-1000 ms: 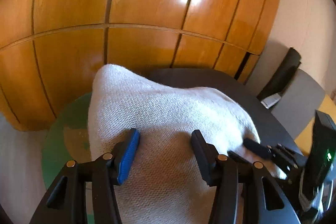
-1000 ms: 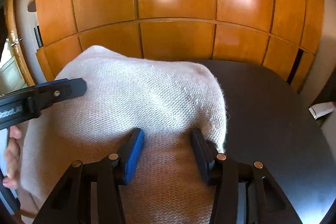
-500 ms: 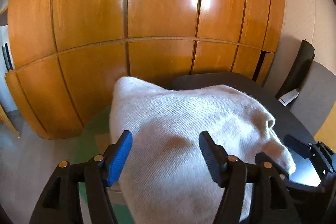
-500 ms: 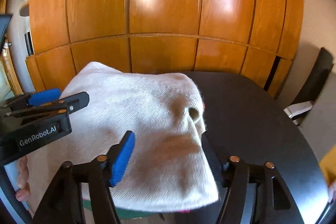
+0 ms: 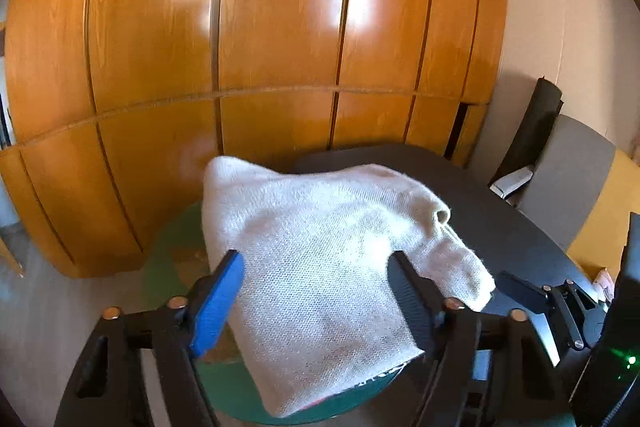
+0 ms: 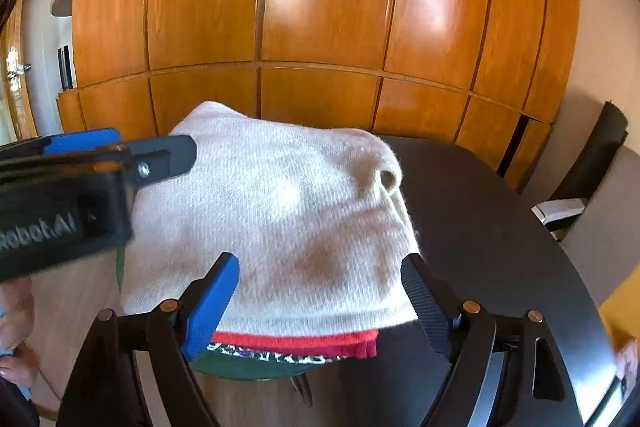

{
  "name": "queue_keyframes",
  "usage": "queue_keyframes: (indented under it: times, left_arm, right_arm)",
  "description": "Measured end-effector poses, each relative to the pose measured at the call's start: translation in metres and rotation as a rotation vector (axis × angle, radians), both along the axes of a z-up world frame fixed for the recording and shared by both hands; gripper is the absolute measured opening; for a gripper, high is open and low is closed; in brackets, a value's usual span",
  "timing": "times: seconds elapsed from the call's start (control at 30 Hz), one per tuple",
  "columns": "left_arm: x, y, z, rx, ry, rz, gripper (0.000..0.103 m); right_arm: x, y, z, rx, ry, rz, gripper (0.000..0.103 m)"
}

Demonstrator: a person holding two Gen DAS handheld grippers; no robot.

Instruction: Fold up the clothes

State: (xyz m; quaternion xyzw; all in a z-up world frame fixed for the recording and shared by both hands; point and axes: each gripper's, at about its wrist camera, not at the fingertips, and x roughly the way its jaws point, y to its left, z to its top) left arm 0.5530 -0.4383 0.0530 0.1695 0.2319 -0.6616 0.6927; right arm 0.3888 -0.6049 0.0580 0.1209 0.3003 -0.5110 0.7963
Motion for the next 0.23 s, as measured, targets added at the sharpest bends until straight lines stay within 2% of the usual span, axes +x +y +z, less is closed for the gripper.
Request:
queue_keyframes:
  times: [0.03,0.23]
  left_arm:
    - [-0.001,0.003,0.001,-0.009,-0.004,0.002,0.063]
    - [-0.001,0.000,-0.010,0.031,-0.042,0.062,0.062]
  right_arm:
    - [-0.001,0.003,-0.001,-0.001,0.002,-0.004,0.084]
    - [-0.008,0.017,-0.003,0.003,-0.004,-0.044,0.084]
